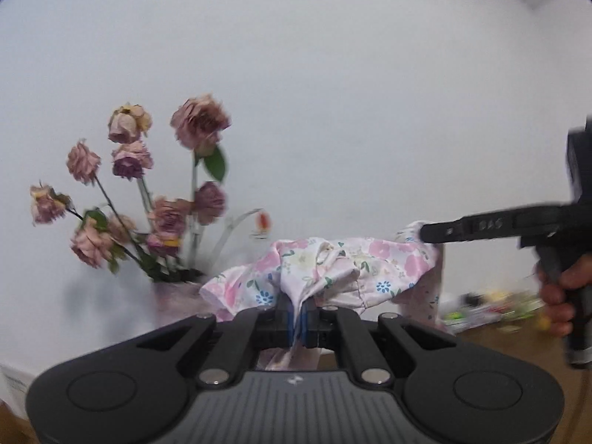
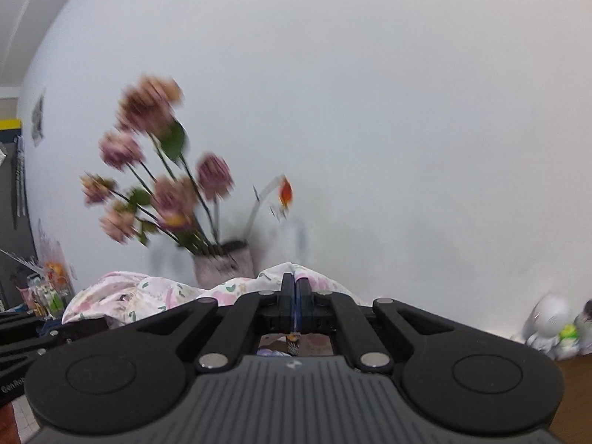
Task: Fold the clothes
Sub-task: 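Grasp the dress edge with the left gripper while the right gripper grasps another edge, then lift and pull the dress onto the open table with both grippers, spreading it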
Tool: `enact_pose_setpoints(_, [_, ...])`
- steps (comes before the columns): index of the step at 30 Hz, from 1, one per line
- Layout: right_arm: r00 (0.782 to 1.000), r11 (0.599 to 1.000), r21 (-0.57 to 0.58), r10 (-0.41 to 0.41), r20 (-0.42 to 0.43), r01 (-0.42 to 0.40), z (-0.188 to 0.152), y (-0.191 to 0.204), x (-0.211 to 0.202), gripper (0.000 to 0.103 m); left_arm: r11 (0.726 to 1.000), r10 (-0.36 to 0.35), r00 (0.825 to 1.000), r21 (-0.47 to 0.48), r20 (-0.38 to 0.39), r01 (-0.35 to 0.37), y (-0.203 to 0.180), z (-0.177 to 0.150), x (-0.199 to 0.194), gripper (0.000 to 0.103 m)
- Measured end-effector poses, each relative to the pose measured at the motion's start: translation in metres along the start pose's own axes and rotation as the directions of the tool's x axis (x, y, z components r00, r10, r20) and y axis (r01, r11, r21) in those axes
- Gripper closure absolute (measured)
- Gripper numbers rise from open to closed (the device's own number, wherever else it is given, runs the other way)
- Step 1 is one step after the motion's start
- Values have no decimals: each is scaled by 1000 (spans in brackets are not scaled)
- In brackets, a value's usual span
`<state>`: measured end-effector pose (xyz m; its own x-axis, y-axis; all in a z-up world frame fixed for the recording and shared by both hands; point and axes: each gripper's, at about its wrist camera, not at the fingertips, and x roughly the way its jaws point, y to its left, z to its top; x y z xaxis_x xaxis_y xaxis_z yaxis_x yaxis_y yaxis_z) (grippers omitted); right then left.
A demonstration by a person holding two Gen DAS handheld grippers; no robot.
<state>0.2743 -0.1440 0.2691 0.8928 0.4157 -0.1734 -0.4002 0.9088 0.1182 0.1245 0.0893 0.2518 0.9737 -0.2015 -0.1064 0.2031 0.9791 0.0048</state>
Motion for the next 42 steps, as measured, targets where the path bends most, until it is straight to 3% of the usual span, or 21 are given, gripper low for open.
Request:
enact_pose_setpoints(6, [1000, 997, -79, 18, -4, -18, 11, 22, -110, 103, 995, -96, 993, -26, -72, 95, -12, -23, -81, 100])
enact_pose_setpoints(9, [995, 991, -121, 45, -92, -56, -11, 33, -143, 103, 995, -99, 983, -34, -156, 94, -11, -66, -98, 100])
enact_pose_setpoints(11, [983, 987, -134, 66, -174, -90, -36, 39, -146, 103, 997, -66, 968, -49, -240, 56, -6, -99, -101, 100])
enact_pose_setpoints(15, [922, 975, -114, 135, -364, -188, -107, 51, -125, 102, 994, 49, 922, -70, -384, -82, 19, -158, -101, 99])
enact_pose_setpoints(17, [869, 970, -62, 181, -460, -235, -145, 54, -107, 99, 986, 102, 889, -72, -447, -150, 36, -179, -101, 93])
enact_pose_setpoints(19, [826, 965, 7, 227, -515, -261, -173, 56, -99, 87, 976, 134, 859, -82, -494, -200, 53, -195, -105, 89])
enact_pose_setpoints(20, [819, 964, 30, 240, -521, -264, -181, 54, -101, 73, 974, 132, 856, -96, -500, -206, 59, -198, -109, 85])
enact_pose_setpoints(21, [823, 964, 41, 246, -512, -262, -186, 52, -107, 63, 973, 124, 858, -109, -498, -204, 64, -199, -114, 83])
enact_pose_setpoints(24, [850, 977, 21, 194, -490, -211, -194, 35, -131, 57, 975, 110, 880, -121, -463, -185, 72, -190, -119, 72])
enact_pose_setpoints(26, [856, 989, -9, 121, -502, -145, -201, 22, -144, 53, 979, 98, 900, -124, -425, -165, 69, -179, -121, 57])
enact_pose_setpoints(31, [809, 996, 10, 74, -583, -84, -225, -2, -168, 49, 992, 46, 939, -93, -340, -82, 49, -154, -116, 38])
enact_pose_setpoints(33, [793, 996, 15, 82, -604, -91, -235, -3, -176, 43, 998, 32, 922, -34, -386, -48, 35, -154, -100, 34])
enact_pose_setpoints(37, [766, 996, -13, 61, -640, -90, -248, 0, -173, 45, 999, 14, 858, 46, -514, 12, 11, -182, -70, 34])
enact_pose_setpoints(39, [754, 994, -25, 65, -653, -108, -251, 5, -170, 60, 998, 31, 834, 59, -551, 1, 11, -197, -62, 34])
enact_pose_setpoints(40, [752, 992, -37, 65, -656, -118, -253, 8, -170, 62, 998, 42, 826, 64, -562, -7, 13, -203, -58, 34])
enact_pose_setpoints(42, [749, 989, -61, 61, -659, -134, -256, 12, -172, 80, 998, 47, 821, 70, -569, -9, 18, -209, -50, 34])
